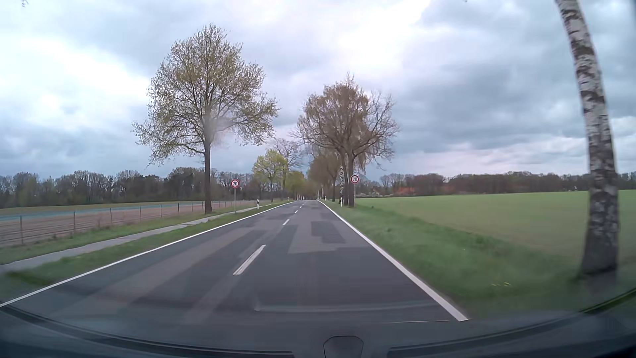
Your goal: Follow the waypoints while adhering to traffic rules and regulations
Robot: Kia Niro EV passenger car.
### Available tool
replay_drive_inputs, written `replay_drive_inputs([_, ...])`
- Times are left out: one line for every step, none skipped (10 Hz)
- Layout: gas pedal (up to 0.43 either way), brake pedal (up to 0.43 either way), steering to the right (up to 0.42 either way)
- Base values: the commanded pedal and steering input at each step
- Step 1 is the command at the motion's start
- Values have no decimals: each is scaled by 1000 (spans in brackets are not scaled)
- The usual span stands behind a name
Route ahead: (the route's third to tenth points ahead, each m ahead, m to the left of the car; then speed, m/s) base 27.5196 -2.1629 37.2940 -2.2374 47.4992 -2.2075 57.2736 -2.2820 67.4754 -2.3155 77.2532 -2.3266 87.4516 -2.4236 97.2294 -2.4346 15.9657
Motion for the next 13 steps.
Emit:
replay_drive_inputs([79,0,-3])
replay_drive_inputs([79,0,-3])
replay_drive_inputs([79,0,-3])
replay_drive_inputs([79,0,-3])
replay_drive_inputs([79,0,-4])
replay_drive_inputs([79,0,-5])
replay_drive_inputs([79,0,-6])
replay_drive_inputs([79,0,-5])
replay_drive_inputs([79,0,-5])
replay_drive_inputs([79,0,-5])
replay_drive_inputs([79,0,-5])
replay_drive_inputs([79,0,-5])
replay_drive_inputs([79,0,-5])
